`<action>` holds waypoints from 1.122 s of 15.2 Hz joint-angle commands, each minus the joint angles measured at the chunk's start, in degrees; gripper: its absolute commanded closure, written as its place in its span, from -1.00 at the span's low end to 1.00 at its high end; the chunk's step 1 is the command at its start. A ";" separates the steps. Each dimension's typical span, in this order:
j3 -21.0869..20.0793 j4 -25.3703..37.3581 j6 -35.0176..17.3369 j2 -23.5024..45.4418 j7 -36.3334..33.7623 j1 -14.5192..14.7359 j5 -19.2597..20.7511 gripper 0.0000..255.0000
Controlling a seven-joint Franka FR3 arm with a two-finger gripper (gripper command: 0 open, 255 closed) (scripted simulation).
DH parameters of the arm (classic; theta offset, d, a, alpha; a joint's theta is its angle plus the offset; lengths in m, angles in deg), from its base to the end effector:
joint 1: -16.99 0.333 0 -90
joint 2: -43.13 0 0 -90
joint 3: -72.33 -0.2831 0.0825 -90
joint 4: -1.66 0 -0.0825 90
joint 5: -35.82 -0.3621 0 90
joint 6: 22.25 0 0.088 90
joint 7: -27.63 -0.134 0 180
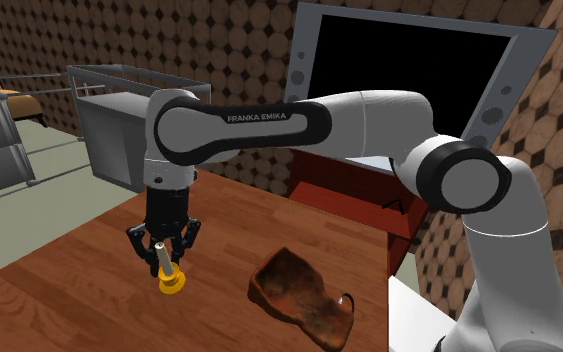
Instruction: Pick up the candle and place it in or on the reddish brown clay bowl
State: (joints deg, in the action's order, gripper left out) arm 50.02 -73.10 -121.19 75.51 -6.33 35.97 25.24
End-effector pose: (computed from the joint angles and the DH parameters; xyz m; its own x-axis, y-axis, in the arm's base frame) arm 0.5113 0.4159 0.3830 0.9494 0.0810 -0.3034 0.0041 -0.9693 -0.2458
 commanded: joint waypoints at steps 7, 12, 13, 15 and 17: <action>-0.29 0.38 3.44 -3.02 -0.23 -1.07 -0.76 1.00; -0.24 -17.66 -1.01 -15.43 5.89 -6.69 -4.88 1.00; -0.09 -20.66 -1.53 -17.66 7.17 -7.61 -5.66 1.00; 0.33 -26.25 -2.28 -21.96 9.78 -9.29 -7.13 1.00; 0.98 -31.38 -2.71 -26.08 12.43 -10.73 -8.45 1.00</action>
State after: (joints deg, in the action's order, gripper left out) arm 50.74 -100.64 -123.37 52.43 4.51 26.10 17.82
